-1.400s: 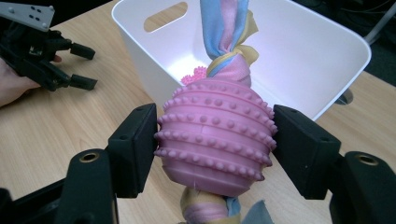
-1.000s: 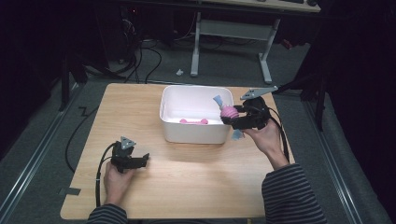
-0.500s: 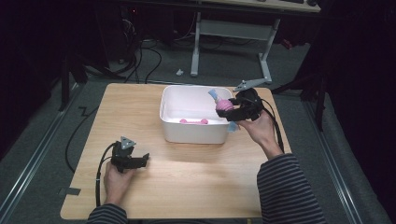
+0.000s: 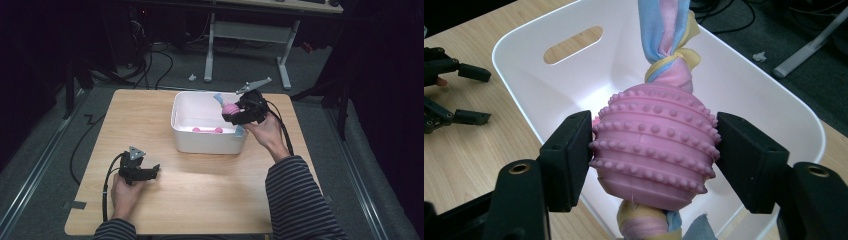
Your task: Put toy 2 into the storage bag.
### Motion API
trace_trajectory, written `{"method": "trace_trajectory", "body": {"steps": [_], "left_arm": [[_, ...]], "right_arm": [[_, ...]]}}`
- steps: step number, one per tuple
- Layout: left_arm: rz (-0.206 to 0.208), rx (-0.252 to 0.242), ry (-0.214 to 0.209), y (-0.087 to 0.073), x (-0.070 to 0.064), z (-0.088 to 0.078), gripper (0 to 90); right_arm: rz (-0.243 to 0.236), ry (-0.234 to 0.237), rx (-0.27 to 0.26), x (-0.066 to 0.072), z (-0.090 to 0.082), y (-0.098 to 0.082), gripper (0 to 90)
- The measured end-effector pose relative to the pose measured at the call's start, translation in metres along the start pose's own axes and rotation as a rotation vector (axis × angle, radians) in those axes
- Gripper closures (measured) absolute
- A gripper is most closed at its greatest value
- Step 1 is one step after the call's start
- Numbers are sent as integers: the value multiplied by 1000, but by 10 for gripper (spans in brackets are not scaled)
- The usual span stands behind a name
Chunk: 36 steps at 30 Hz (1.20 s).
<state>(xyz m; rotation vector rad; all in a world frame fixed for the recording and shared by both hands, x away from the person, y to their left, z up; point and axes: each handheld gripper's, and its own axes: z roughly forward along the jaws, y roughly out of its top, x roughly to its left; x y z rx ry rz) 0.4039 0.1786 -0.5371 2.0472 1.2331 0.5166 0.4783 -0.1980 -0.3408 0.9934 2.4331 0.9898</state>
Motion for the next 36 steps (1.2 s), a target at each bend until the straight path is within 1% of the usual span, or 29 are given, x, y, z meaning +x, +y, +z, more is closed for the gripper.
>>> {"method": "trace_trajectory", "body": {"steps": [4,5,8,11,14,16,17,18,19,20,23,27,29,32,33,36], "left_arm": [[0,0,0,0,0,0,138],[0,0,0,0,0,0,138],[0,0,0,0,0,0,138],[0,0,0,0,0,0,138],[0,0,0,0,0,0,138],[0,0,-1,0,0,0,139],[-1,-1,-1,0,0,0,139],[-3,-1,-2,0,0,0,142],[-6,-3,-1,0,1,0,142],[-6,-2,-1,0,1,0,142],[-5,-2,0,0,1,0,142],[-4,-1,1,0,1,0,142],[-5,-2,1,0,0,0,141],[-6,-2,1,0,0,0,141],[-5,-2,1,0,0,0,141],[-5,-2,1,0,0,0,141]], "right_arm": [[-30,-7,25,6,9,2,339],[-36,2,30,8,13,3,339],[-41,6,35,10,17,4,338],[-37,24,43,12,24,5,338],[-46,42,56,15,31,5,338],[-53,54,76,17,37,4,336],[-53,54,76,17,37,4,336],[-56,61,94,19,42,3,336],[-56,61,94,19,42,3,336],[-54,57,105,20,43,3,336],[-61,69,112,22,47,3,336],[-61,71,124,22,49,3,335],[-50,82,133,22,51,2,335],[-50,83,130,21,52,1,334],[-41,86,130,21,52,1,333],[-36,91,132,19,53,1,329]]}}
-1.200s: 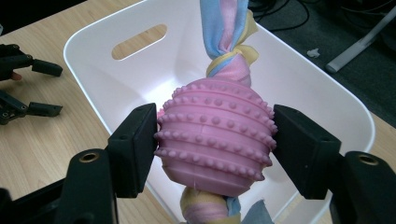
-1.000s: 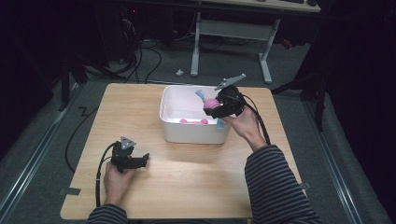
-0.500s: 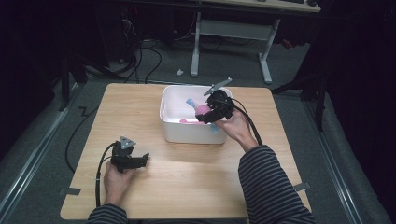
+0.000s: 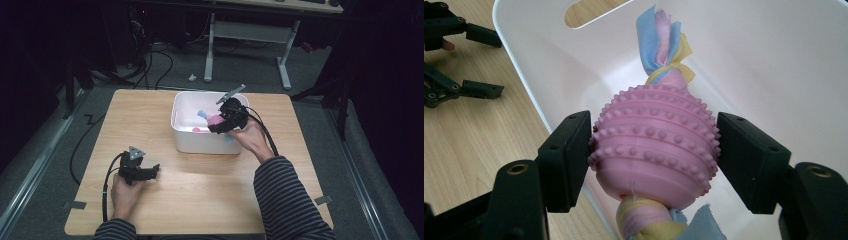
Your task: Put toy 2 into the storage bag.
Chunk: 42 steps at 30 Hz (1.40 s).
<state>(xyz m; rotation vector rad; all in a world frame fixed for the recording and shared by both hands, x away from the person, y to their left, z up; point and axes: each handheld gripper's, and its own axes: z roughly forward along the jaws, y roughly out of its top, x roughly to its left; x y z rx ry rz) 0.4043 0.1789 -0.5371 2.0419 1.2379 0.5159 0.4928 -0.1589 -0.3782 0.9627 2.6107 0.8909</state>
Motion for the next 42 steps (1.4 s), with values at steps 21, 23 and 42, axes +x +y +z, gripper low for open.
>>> {"method": "trace_trajectory", "body": {"steps": [21,23,42], "left_arm": [[1,1,1,0,0,0,141],[1,1,1,0,0,0,141],[2,1,1,0,0,0,141]], "right_arm": [[77,-61,-107,-11,-33,-27,338],[88,-68,-121,-13,-39,-32,340],[152,-147,-212,-13,-85,-88,392]]}}
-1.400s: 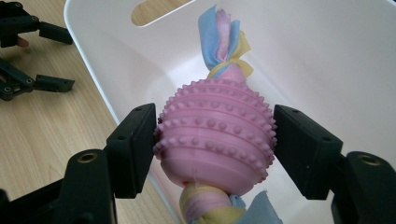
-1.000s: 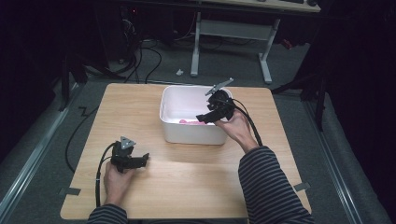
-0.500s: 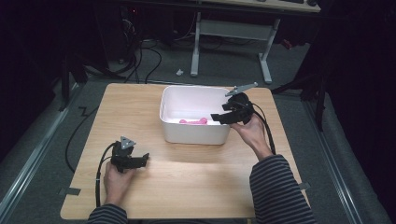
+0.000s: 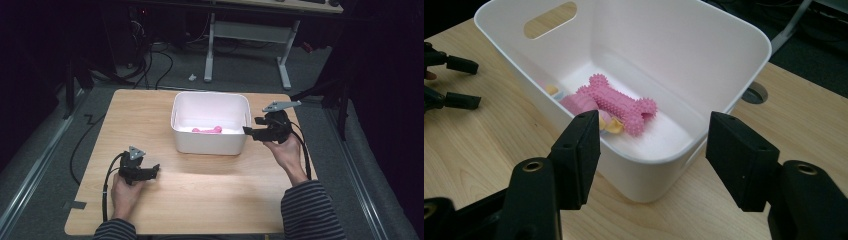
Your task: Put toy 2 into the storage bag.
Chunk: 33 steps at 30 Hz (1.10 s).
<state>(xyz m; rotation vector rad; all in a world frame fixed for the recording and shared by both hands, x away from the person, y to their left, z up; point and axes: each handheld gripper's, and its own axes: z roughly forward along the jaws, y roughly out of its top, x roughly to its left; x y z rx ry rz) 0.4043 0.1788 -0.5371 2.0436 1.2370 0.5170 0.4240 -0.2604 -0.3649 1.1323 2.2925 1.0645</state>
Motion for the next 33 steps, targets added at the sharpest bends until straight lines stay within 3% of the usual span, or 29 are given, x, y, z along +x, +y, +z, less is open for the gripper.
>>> {"method": "trace_trajectory", "body": {"steps": [19,23,33], "left_arm": [[1,2,2,0,0,0,141],[1,2,3,0,0,0,141],[0,2,3,0,0,0,141]], "right_arm": [[63,-23,-9,-6,-20,-37,405],[30,-73,33,-3,-17,-48,405],[97,-74,24,-8,-16,-77,406]]}}
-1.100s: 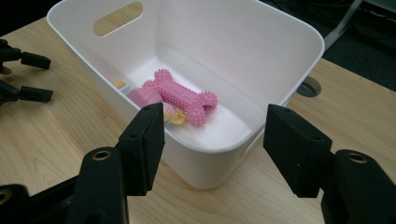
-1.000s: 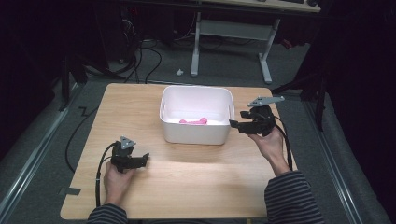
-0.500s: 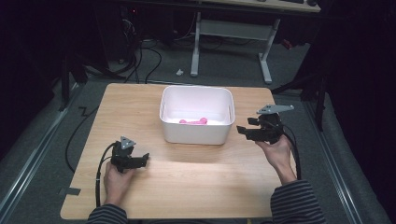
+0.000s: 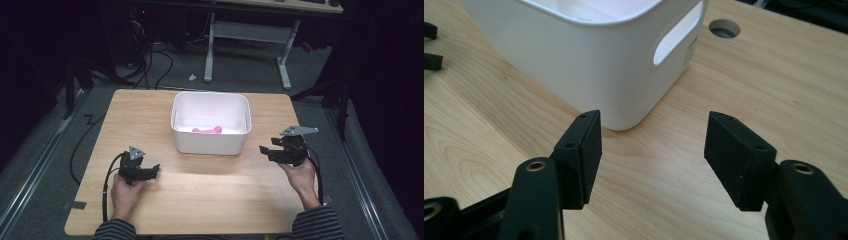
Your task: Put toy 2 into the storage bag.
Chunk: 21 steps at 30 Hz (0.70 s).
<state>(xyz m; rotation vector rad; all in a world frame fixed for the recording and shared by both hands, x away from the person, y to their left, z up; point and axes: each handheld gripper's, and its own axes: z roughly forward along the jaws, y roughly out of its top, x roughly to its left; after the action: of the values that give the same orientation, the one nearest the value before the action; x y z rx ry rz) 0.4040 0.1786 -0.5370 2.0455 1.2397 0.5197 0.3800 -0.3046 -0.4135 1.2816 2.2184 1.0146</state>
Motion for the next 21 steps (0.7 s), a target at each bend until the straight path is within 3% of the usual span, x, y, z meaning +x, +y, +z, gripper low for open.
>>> {"method": "trace_trajectory", "body": {"steps": [11,21], "left_arm": [[0,0,0,0,0,0,142],[0,0,1,0,0,0,142]], "right_arm": [[67,1,8,-10,6,-29,405],[94,-12,13,-15,14,-47,405]]}}
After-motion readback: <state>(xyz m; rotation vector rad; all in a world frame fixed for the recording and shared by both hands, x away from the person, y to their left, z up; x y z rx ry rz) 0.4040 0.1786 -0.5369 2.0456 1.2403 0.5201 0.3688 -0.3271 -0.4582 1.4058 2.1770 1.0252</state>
